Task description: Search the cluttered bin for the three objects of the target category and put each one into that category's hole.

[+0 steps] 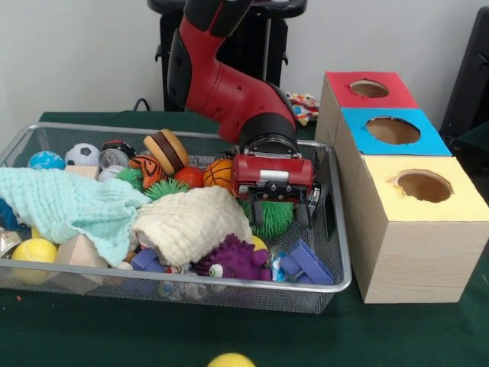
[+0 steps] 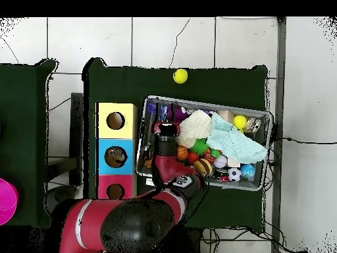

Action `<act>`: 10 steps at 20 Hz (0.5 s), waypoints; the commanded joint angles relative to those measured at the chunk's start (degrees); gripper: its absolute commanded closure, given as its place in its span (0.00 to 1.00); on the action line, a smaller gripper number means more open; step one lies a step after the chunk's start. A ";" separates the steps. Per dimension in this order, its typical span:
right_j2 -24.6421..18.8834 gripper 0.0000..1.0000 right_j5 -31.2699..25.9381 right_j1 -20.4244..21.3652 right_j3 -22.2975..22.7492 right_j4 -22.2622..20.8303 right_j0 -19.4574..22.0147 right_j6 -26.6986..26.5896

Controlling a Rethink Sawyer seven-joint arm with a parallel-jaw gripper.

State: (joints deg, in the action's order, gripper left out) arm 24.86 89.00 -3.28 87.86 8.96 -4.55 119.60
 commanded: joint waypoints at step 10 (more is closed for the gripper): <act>-10.33 0.00 -39.40 0.50 -12.19 -13.76 6.84 9.93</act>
State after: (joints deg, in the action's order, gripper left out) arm 22.76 67.56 -2.00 83.32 1.64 -0.79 119.59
